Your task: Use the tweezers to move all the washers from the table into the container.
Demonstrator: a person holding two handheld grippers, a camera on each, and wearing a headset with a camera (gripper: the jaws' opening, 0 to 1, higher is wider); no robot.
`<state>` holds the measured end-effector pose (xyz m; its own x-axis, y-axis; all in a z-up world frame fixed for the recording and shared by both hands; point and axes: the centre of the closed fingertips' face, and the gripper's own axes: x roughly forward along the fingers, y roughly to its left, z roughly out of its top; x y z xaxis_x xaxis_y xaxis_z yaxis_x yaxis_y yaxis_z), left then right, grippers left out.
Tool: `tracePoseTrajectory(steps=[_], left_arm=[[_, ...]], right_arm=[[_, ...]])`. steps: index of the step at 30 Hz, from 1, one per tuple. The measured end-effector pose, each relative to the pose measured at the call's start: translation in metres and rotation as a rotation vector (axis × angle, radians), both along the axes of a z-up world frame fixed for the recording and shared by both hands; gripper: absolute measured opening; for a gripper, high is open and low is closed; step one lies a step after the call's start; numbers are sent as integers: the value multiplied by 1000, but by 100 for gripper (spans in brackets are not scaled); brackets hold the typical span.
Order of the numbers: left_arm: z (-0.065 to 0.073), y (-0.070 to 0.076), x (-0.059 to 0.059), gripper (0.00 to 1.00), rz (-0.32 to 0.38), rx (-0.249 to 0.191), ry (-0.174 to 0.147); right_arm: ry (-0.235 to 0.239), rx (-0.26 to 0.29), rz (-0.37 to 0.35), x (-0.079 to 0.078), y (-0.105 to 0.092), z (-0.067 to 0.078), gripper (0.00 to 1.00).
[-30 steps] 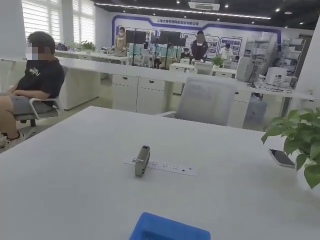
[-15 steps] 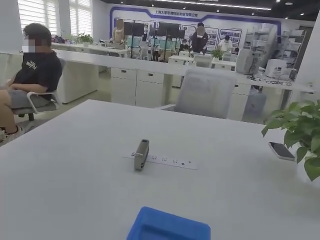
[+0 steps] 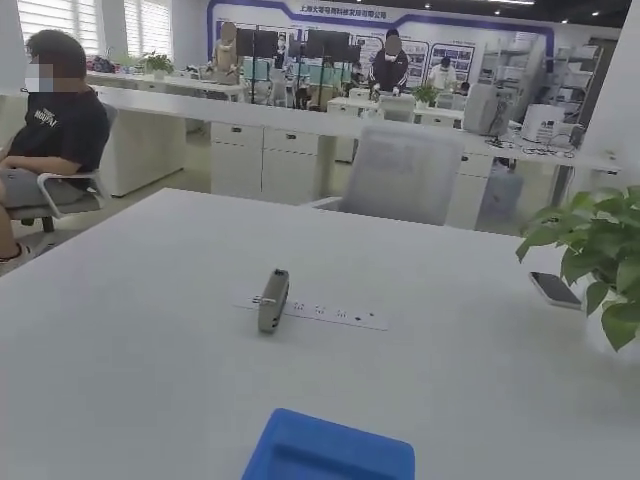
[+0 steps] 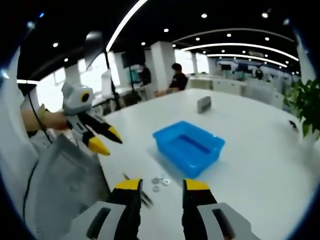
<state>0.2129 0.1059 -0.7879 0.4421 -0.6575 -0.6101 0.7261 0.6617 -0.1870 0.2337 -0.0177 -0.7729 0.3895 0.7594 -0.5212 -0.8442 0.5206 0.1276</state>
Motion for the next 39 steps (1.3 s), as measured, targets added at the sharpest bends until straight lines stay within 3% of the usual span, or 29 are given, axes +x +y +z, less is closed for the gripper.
tracePoseTrajectory(steps=[6, 11, 19, 28, 35, 37, 39], left_arm=[[-20, -6, -6, 23, -132, 83, 36], [-36, -9, -6, 16, -235, 176, 22], [-56, -16, -11, 6, -375, 284, 37], [-77, -10, -15, 2, -515, 459, -7], [-78, -12, -13, 0, -583, 511, -51], [-78, -12, -13, 0, -631, 543, -82], [-77, -12, -16, 0, -645, 552, -84]], right_arm=[[32, -40, 102, -9, 13, -17, 19], [51, -69, 171, -16, 23, -27, 15], [58, -165, 269, -27, 27, -47, 12], [37, -212, 311, -28, 29, -54, 11], [30, -234, 328, -29, 30, -59, 11], [29, -238, 335, -29, 31, -60, 11], [22, -250, 347, -30, 32, -62, 11]])
